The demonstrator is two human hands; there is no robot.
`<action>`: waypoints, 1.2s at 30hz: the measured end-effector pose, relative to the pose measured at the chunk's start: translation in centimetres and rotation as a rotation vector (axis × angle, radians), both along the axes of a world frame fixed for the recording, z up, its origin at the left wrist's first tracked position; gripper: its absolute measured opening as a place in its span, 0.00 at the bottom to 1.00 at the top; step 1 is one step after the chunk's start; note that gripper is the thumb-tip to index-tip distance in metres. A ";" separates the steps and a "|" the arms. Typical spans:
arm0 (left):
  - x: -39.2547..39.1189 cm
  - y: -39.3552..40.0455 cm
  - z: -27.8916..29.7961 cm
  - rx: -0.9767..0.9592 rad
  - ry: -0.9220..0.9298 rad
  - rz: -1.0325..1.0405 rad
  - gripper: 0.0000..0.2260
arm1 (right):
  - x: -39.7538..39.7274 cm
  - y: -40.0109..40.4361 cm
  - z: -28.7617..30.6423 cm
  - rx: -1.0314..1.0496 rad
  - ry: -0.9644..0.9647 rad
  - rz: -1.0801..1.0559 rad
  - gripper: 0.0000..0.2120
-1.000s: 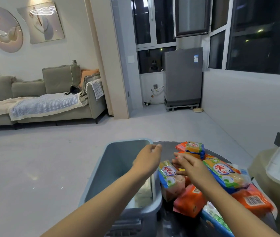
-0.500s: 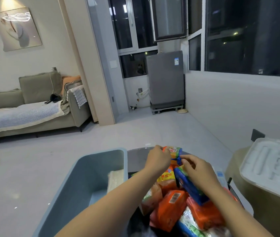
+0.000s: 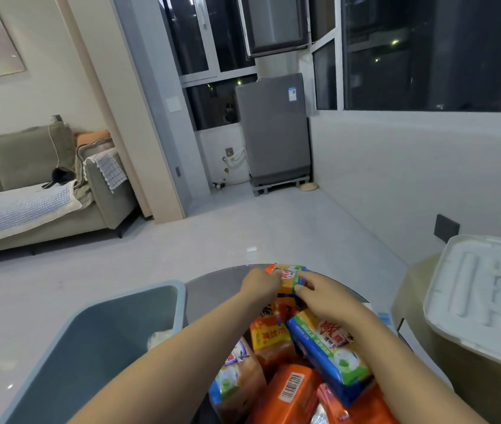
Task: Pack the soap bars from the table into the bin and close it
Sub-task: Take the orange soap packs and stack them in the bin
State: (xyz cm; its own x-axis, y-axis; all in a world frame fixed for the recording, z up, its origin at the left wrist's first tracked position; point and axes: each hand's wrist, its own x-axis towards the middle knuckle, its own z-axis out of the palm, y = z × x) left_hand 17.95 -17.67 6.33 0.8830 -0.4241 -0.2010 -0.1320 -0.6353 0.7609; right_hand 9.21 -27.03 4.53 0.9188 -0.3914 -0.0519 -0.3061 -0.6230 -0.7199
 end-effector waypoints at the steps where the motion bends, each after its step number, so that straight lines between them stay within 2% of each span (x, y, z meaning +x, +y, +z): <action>1: 0.3 0.1 -0.1 -0.040 0.023 -0.001 0.13 | 0.2 0.0 0.0 0.006 0.003 0.006 0.22; 2: 0.6 0.2 -0.3 -0.061 0.030 0.005 0.10 | 0.3 -0.1 -0.1 0.008 0.006 0.016 0.22; 4: 1.3 0.2 -0.6 -0.044 0.052 0.039 0.12 | 0.4 -0.1 -0.2 0.007 0.032 0.043 0.23; 6: 1.6 0.2 -0.9 0.049 0.071 0.042 0.13 | 0.5 -0.1 -0.4 -0.014 0.066 0.079 0.24; 8: 1.5 0.5 -1.1 0.139 0.075 0.090 0.18 | 0.4 0.0 -0.6 -0.058 0.085 0.110 0.25; 11: 1.1 1.3 -1.0 0.086 0.179 0.084 0.21 | 0.3 0.3 -1.0 -0.144 0.091 0.111 0.25; 13: 0.9 2.3 -0.8 -0.034 0.272 0.096 0.17 | 0.2 0.4 -1.5 -0.190 0.077 0.078 0.26; 15: 0.9 2.9 -0.7 -0.032 0.305 0.092 0.12 | 0.3 0.4 -1.9 -0.230 0.070 0.042 0.26; 17: 0.7 3.1 -0.5 -0.015 0.314 0.084 0.12 | 0.4 0.4 -2.2 -0.264 0.068 0.023 0.26; 20: 0.4 3.2 -0.1 0.044 0.313 0.061 0.12 | 0.6 0.6 -2.4 -0.305 0.066 0.022 0.26; 26: 0.4 3.7 0.4 0.265 0.294 0.006 0.05 | 0.4 0.9 -2.3 -0.383 0.093 0.027 0.25; 28: 0.4 3.9 0.5 0.321 0.304 -0.015 0.08 | 0.4 1.0 -2.2 -0.411 0.101 0.031 0.25; 32: 0.6 4.1 0.3 0.358 0.276 -0.010 0.22 | 0.2 1.1 -2.2 -0.437 0.109 0.036 0.25; 36: 0.5 4.2 0.3 0.356 0.237 -0.028 0.23 | 0.2 1.2 -2.1 -0.435 0.104 0.034 0.25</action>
